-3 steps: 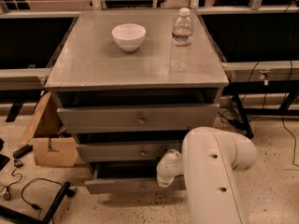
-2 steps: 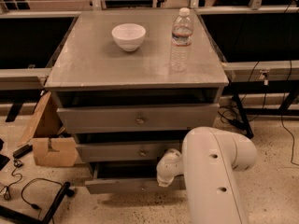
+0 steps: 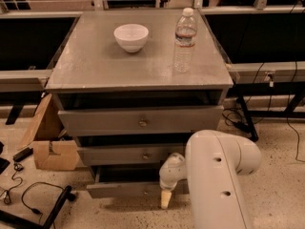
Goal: Open bottom drawer
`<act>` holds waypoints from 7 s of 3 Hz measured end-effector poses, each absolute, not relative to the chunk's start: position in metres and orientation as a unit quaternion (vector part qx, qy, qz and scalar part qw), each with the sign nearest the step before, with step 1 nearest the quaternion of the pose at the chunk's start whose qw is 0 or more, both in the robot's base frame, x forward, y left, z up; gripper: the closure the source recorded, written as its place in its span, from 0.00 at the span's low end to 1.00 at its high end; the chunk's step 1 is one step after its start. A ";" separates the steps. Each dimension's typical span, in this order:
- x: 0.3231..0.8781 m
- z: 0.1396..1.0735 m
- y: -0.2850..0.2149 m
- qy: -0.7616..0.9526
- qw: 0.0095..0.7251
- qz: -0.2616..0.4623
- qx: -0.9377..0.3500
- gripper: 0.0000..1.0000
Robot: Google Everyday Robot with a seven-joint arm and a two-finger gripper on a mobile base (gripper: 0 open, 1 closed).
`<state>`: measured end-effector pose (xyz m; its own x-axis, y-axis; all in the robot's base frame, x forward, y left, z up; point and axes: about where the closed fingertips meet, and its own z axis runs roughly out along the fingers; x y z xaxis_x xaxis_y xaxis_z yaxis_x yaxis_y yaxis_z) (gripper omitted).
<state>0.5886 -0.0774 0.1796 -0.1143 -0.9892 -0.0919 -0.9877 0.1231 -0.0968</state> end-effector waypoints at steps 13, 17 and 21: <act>0.564 0.165 -0.068 0.749 -0.012 0.028 -0.662 1.00; 0.518 0.160 -0.071 0.742 -0.044 0.076 -0.664 1.00; 0.485 0.158 -0.075 0.735 -0.059 0.110 -0.666 1.00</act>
Offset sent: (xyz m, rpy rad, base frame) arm -0.0535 0.0121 -0.0370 -0.0913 0.1342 0.0200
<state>0.4847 -0.0750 0.1576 -0.1048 -0.9927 -0.0596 -0.9667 0.0876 0.2405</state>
